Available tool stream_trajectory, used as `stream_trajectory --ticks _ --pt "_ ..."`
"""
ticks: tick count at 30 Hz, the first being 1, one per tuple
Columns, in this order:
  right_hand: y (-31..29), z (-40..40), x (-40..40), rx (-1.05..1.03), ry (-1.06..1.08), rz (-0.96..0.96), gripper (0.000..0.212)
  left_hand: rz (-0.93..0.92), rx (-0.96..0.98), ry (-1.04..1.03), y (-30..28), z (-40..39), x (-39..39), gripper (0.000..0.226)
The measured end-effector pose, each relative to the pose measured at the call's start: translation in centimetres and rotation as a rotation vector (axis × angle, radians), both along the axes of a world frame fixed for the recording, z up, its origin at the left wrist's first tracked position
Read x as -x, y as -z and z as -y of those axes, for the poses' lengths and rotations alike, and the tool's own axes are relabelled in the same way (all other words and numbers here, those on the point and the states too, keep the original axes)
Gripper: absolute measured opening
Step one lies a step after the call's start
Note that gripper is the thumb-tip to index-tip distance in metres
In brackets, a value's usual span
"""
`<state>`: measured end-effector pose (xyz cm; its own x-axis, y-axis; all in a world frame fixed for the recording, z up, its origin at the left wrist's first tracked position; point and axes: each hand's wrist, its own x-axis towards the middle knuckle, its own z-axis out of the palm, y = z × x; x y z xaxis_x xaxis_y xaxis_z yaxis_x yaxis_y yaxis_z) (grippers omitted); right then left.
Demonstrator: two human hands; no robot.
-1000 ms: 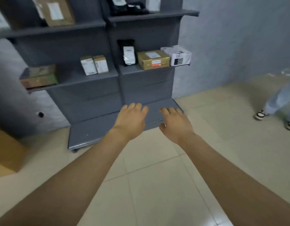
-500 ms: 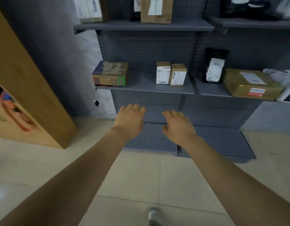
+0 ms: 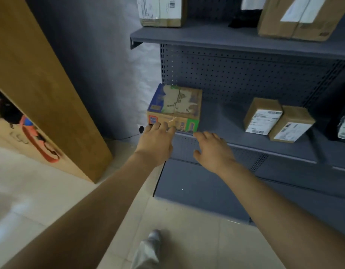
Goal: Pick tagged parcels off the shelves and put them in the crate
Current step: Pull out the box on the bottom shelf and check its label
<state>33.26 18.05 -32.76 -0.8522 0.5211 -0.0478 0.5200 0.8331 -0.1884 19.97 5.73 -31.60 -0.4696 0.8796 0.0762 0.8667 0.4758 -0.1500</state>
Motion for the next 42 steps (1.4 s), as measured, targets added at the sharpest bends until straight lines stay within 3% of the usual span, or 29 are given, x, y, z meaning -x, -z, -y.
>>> stream_trajectory --ticks 8,11,14,17,23,27,32,37,42 --pt "1.8 -4.9 12.6 0.138 0.278 -0.048 0.056 0.047 0.011 0.127 1.6 -5.1 15.2 0.045" --pt "2.5 -6.4 15.2 0.208 0.417 -0.087 0.057 0.143 -0.029 0.091 2.1 -6.9 18.9 0.048" --pt "3.7 -8.1 16.3 0.266 0.562 -0.133 0.055 0.358 -0.1 -0.019 3.2 -8.6 21.2 0.05" --pt "5.0 -9.7 16.8 0.449 0.661 -0.144 0.061 0.679 -0.119 -0.227 5.0 -10.1 22.7 0.053" --pt "6.7 -11.2 17.0 0.79 0.817 -0.29 0.048 1.266 -0.183 -0.595 6.7 -11.9 23.3 0.058" --pt "7.0 -11.6 17.2 0.884 0.858 -0.359 0.046 1.475 -0.381 -0.686 7.4 -12.2 23.6 0.054" --pt "6.6 -11.6 17.2 1.008 0.823 -0.495 0.049 1.589 -0.553 -0.705 7.2 -11.2 24.0 0.053" --pt "6.0 -11.4 17.2 1.176 0.814 -0.637 0.043 1.694 -0.719 -0.6 7.1 -9.2 25.0 0.059" --pt "4.3 -12.0 16.8 1.553 0.697 -0.73 0.039 1.822 -0.721 -0.436 6.4 -7.6 25.3 0.064"
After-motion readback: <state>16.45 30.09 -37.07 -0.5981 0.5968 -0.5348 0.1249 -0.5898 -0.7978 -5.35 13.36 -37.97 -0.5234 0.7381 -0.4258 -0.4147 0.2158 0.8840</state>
